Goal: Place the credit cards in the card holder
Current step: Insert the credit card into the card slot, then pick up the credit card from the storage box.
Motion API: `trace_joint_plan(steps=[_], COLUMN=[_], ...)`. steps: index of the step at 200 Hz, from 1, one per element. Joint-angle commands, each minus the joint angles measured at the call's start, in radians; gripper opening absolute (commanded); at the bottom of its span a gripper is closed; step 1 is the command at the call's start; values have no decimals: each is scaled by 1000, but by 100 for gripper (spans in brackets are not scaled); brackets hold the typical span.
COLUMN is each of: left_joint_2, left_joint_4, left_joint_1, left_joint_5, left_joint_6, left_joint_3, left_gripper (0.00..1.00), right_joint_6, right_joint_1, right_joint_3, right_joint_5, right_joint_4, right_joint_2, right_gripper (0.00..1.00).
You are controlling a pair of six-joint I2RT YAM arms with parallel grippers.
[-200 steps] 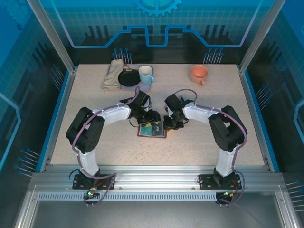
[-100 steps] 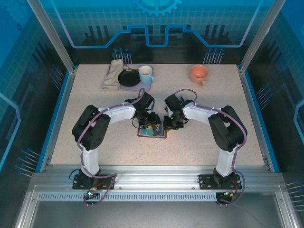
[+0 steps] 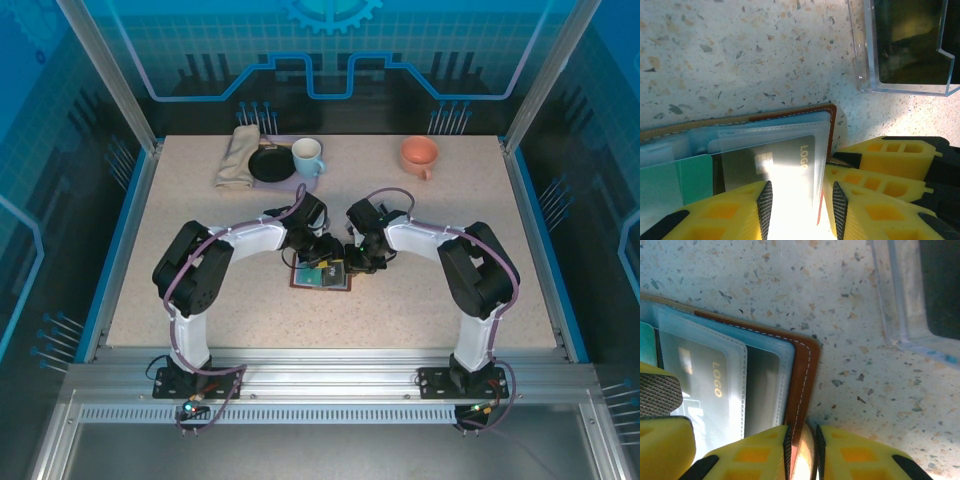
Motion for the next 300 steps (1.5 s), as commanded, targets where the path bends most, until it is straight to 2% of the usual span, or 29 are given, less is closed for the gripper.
trace_joint_plan(steps=[1, 23, 47, 73, 98, 128, 146, 166, 207, 272, 300], left_joint_2=[-46, -105, -166, -206, -177, -106, -67, -29, 42, 66, 58], left_joint_4=[-58, -140, -149, -114, -97, -95, -111, -112, -101, -105, -95], left_joint_1=[-7, 0, 19, 52, 62, 56, 51, 48, 36, 39, 47], left_joint_5=[-48, -157, -195, -153, -81, -14, -15, -4, 15, -30, -30], left_joint_6=[14, 14, -6, -28, -33, -51, -65, -83, -117, -156, -163], left_joint_3=[12, 11, -18, -34, 14, 104, 151, 187, 236, 249, 228], left_gripper=[42, 44, 48, 54, 58, 61, 62, 63, 63, 62, 62], right_joint_6=[0, -25, -61, -119, -211, -359, -433, -436, -468, -478, -478], right_joint_1=[-7, -12, -29, -60, -110, -144, -148, -151, -146, -108, -75], right_joint_3=[3, 16, 46, 92, 157, 280, 348, 418, 504, 549, 564], right_joint_5=[20, 27, 60, 127, 247, 331, 304, 368, 402, 231, 316], right_joint_4=[-5, -18, -71, -145, -205, -272, -291, -327, -366, -376, -386], right_joint_2=[-35, -106, -186, -250, -262, -181, -120, -50, 41, 110, 146], right_gripper=[27, 33, 42, 50, 57, 56, 54, 54, 53, 46, 46])
